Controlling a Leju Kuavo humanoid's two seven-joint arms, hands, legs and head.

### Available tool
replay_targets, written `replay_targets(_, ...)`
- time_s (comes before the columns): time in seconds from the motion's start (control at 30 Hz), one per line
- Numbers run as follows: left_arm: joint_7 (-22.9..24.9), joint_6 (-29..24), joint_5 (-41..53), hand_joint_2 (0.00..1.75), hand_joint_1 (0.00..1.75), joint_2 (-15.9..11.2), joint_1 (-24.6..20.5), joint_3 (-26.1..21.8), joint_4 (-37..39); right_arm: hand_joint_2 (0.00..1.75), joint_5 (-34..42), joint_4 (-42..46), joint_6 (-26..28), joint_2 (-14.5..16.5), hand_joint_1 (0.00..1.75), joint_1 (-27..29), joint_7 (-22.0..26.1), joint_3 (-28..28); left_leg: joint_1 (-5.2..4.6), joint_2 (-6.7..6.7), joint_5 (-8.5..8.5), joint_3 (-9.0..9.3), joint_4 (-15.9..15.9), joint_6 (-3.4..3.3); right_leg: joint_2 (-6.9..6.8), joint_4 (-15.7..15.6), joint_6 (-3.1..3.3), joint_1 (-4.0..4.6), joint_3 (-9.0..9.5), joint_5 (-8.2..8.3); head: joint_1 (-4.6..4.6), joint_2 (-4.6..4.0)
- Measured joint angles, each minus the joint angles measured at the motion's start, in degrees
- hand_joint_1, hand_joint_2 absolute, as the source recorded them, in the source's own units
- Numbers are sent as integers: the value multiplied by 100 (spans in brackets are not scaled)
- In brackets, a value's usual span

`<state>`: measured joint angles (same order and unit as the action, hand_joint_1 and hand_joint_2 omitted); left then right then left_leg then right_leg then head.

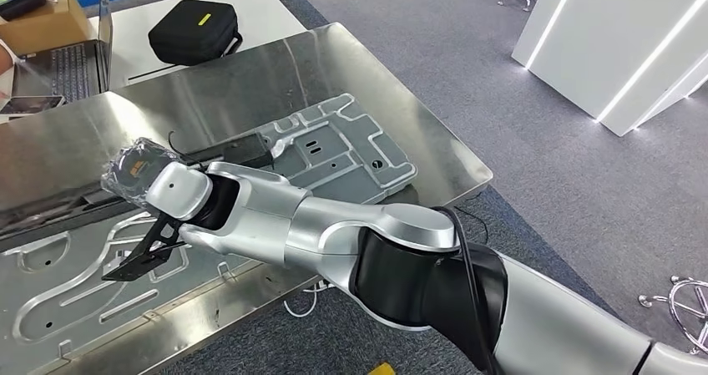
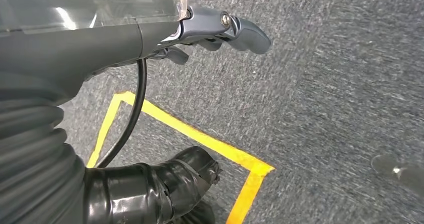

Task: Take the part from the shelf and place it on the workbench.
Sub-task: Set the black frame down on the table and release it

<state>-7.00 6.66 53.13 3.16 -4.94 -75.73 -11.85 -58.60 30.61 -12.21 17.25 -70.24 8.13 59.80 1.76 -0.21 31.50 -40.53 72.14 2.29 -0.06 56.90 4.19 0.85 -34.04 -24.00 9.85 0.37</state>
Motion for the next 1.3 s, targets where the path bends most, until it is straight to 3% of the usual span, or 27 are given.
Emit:
replay_targets(0.07,61,-2,28,87,0,-3,2,0,0,0,15,-1,-1,11,0,2,23,0,38,10,-403,230,-593,56,7,131,-66,-28,-5,-100,-1,0)
replay_targets(0.13,98,1,7,0,0,2,-2,-1,3,0,38,-2,-3,28,0,-8,42,1,39,1,-595,460,-1093,53,14,288,-145,-18,-55,-200,-2,1)
replay_targets(0.3,90,30,-93,0,0,15,-7,-18,6,0,89,-5,-6,52,0,-27,52,2,45,-25,-579,489,-1170,-133,22,477,-240,1,-134,-323,1,0)
replay_targets(0.37,86,33,-94,0,0,14,-10,-20,7,0,98,-5,-7,52,0,-43,54,2,55,-17,-581,505,-1184,-193,18,946,-308,-35,-340,-600,1,0)
replay_targets(0.43,74,27,-94,0,0,10,-10,-20,7,0,109,-13,-10,52,0,-41,57,2,50,-14,-577,505,-1185,-218,14,1678,-357,-73,-700,-911,1,0)
replay_targets(0.47,63,23,-94,0,0,9,-9,-21,7,0,116,-20,-12,52,0,-33,58,2,49,-14,-575,507,-1185,-219,13,1914,-366,-87,-827,-957,1,0)
replay_targets(0.5,52,20,-94,0,0,8,-9,-21,7,0,127,-28,-13,52,0,-29,58,2,48,-16,-574,510,-1184,-220,13,1939,-361,-95,-858,-888,2,0)
replay_targets(0.53,40,18,-94,0,0,8,-10,-22,7,0,138,-33,-13,52,0,-30,59,2,46,-20,-573,516,-1184,-219,13,1745,-342,-98,-782,-720,2,0)
replay_targets(0.6,22,17,-94,0,0,9,-13,-22,7,0,159,-36,-12,54,0,-53,59,2,43,-27,-570,528,-1187,-212,17,992,-265,-78,-438,-327,1,0)
replay_targets(0.63,15,16,-94,0,0,9,-16,-22,7,0,168,-37,-11,57,0,-70,60,3,36,-29,-571,528,-1191,-196,17,665,-226,-56,-291,-214,1,0)
replay_targets(0.73,-5,16,-92,0,0,13,-18,-22,7,0,180,-46,-14,65,0,-104,61,4,31,-24,-600,531,-1245,-109,23,349,-171,0,-172,-170,1,0)
replay_targets(0.8,-18,17,-92,0,0,16,-21,-23,7,0,181,-56,-13,72,0,-109,61,4,42,-12,-574,539,-1243,-56,18,235,-142,-34,-111,-118,-1,0)
replay_targets(0.87,-25,18,-92,0,0,8,-24,-24,7,0,182,-62,-11,83,0,-127,61,4,46,-2,-355,407,-922,-33,2,123,-104,-63,-42,-63,-2,0)
replay_targets(0.93,-27,18,-92,0,0,-3,-20,-24,7,0,184,-72,-14,90,0,-126,61,16,42,-2,-4,87,-216,-13,-6,110,-77,-42,-34,-60,-2,0)
replay_targets(1.0,-27,18,-91,0,0,-4,-9,-24,7,0,184,-84,-15,91,0,-97,62,53,41,0,100,-118,221,13,-6,132,-72,-30,-41,-70,-2,0)
replay_targets(1.03,-29,17,-90,0,0,-5,-6,-24,7,0,184,-87,-14,91,0,-88,62,73,44,2,-13,-65,116,21,-4,154,-76,-30,-45,-79,-2,0)
replay_targets(1.1,-35,16,-87,0,0,-15,-9,-24,7,0,184,-91,-11,92,0,-84,62,95,50,9,-361,289,-578,27,1,227,-108,-36,-56,-122,-2,0)
replay_targets(1.17,-43,16,-85,0,0,-23,-16,-24,7,0,184,-92,-8,92,0,-90,62,97,32,4,-523,560,-1120,-7,8,320,-165,-17,-97,-171,-1,0)
replay_targets(1.3,-76,16,-75,0,0,-18,-13,-24,7,0,184,-98,0,91,0,-89,62,98,27,-7,-547,587,-1218,-128,16,391,-250,3,-146,-212,1,0)
